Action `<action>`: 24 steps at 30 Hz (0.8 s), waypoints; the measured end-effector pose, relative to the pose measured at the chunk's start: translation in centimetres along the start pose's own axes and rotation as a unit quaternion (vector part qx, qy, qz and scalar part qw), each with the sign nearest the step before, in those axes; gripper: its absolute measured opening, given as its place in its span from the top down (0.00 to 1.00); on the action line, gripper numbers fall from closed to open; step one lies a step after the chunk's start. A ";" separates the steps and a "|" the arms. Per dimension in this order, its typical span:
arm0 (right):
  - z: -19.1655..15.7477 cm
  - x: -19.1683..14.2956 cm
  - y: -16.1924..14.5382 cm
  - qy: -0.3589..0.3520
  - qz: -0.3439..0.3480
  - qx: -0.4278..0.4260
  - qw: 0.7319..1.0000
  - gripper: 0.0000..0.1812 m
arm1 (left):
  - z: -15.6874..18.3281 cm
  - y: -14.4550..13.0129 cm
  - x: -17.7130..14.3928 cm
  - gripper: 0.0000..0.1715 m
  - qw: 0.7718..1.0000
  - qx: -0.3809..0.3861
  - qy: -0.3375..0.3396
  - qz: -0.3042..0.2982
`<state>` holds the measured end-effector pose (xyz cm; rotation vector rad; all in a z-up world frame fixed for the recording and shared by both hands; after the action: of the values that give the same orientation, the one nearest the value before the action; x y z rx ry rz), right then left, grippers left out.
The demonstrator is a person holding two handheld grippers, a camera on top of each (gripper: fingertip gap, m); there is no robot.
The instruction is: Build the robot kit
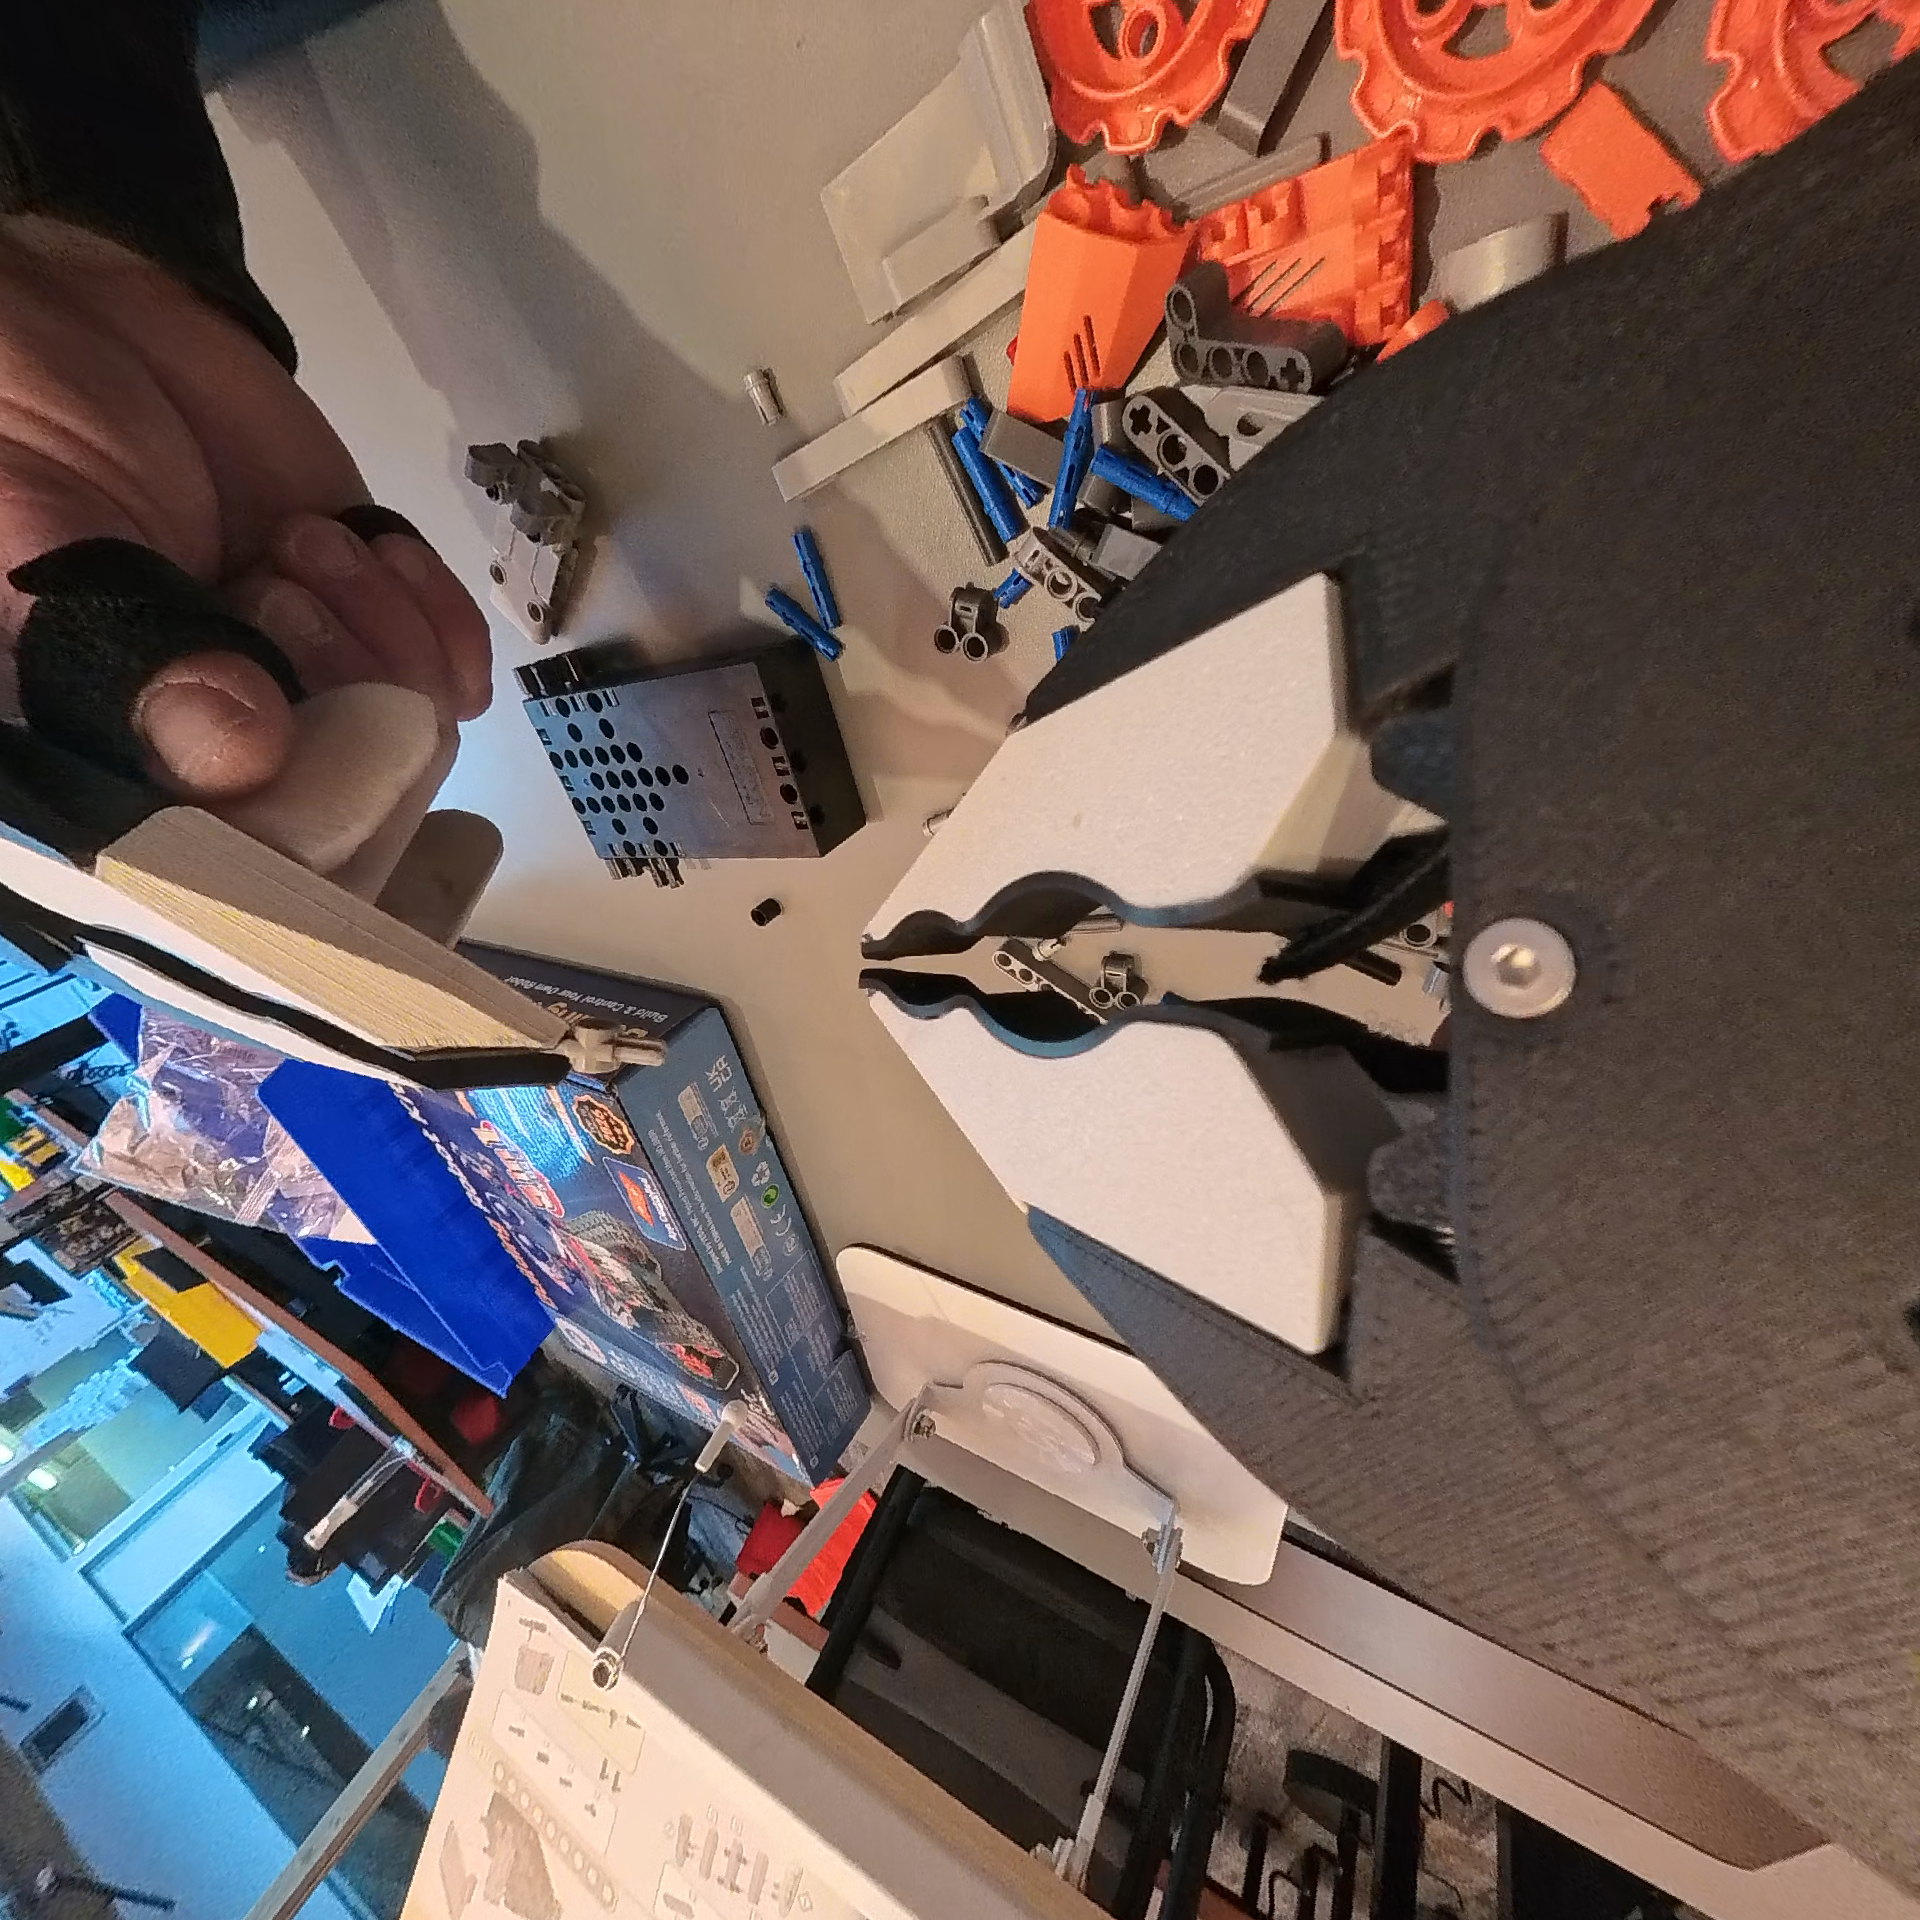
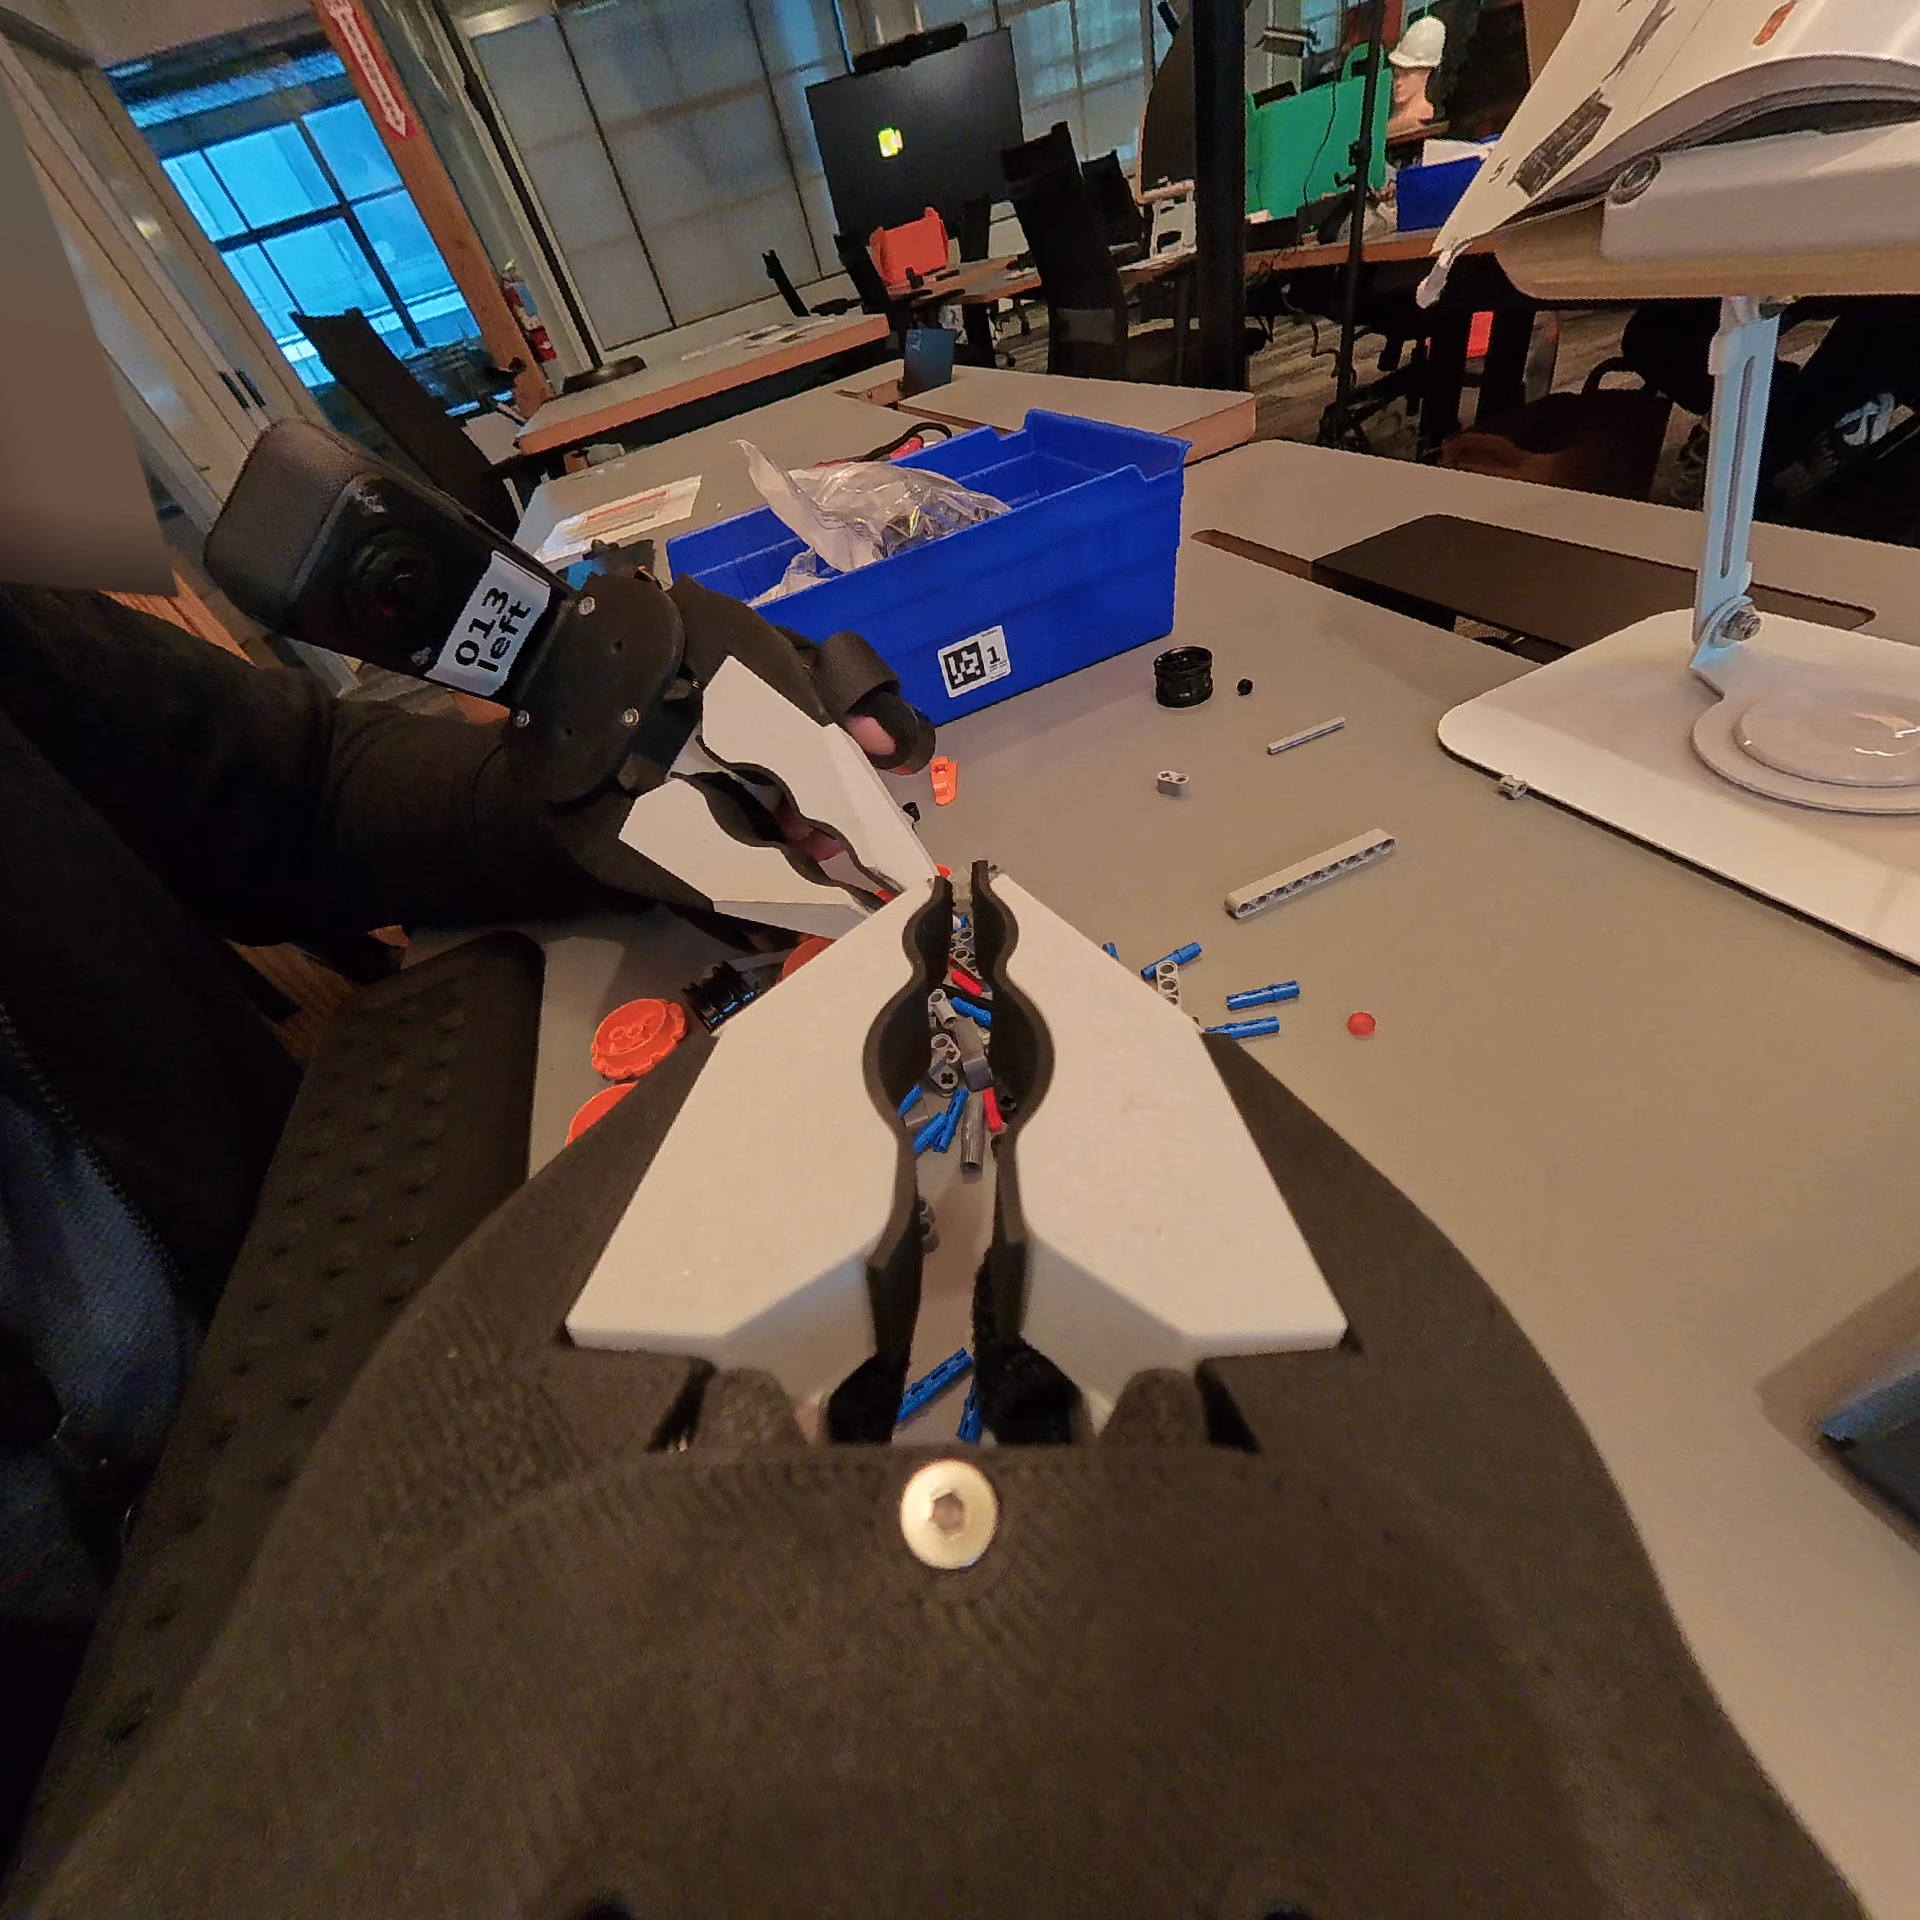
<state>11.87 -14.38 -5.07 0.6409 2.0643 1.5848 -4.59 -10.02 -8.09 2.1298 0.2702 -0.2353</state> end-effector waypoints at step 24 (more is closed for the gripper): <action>0.1 -1.9 1.3 -0.025 0.020 -0.045 0.998 0.99 | -0.4 -0.4 0.4 0.97 1.000 -0.016 -0.002 -0.009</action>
<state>13.53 -15.19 -3.66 0.6870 1.9446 1.6565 -4.32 -9.47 -8.32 2.0960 0.2891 -0.2433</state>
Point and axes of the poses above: each gripper's, where its closed fingertips meet, x out along the fingers, y out of its top, z = x × y across the jaws, the point moved 8 cm from there along -x, back along the fingers, and after that the axes turned 5 degrees about z, right-handed, at the moved point
